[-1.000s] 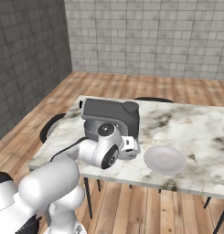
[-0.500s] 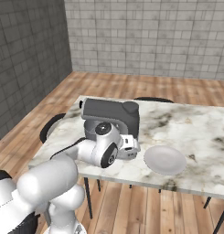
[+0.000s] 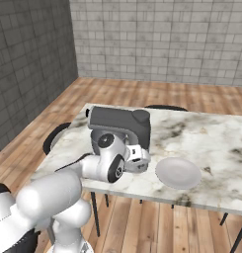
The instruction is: Add butter and sugar cubes to the stand mixer bowl and then turn on the stand mixer to begin making frosting.
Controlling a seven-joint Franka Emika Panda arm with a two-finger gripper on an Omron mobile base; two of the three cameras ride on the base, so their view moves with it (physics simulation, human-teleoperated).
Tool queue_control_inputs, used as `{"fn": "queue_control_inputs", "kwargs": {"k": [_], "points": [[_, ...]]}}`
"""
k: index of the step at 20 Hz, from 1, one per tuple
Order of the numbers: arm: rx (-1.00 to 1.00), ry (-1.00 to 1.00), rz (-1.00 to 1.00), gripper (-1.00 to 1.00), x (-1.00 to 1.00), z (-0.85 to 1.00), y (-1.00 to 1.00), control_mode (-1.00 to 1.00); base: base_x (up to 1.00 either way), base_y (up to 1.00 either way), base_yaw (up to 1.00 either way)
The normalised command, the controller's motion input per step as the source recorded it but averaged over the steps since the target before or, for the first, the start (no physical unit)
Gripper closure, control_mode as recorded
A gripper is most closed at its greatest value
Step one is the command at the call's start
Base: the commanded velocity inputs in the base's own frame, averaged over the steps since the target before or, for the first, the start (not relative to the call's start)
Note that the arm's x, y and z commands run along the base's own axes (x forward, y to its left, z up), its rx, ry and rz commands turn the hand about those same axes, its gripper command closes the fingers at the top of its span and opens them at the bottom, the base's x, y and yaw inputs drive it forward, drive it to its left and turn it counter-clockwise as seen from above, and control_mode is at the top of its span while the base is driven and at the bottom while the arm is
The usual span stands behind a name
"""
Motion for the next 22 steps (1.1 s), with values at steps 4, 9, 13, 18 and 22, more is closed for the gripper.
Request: {"fn": "queue_control_inputs", "kwargs": {"k": [4, 9, 13, 18, 22], "points": [[-0.03, 0.0, 0.0, -1.0, 0.23, 0.0, 0.0, -1.0, 0.0, 0.0, 0.0], [0.0, 0.0, 0.0, -1.0, 0.27, 0.0, 0.0, -1.0, 0.0, 0.0, 0.0], [-0.01, 0.0, 0.0, -1.0, 0.04, 0.0, 0.0, -1.0, 0.0, 0.0, 0.0], [-0.04, 0.0, 0.0, -1.0, 0.0, -0.08, -0.01, -1.0, 0.0, 0.0, 0.0], [-0.05, 0.0, 0.0, -1.0, 0.0, -0.19, 0.0, -1.0, 0.0, 0.0, 0.0]]}}
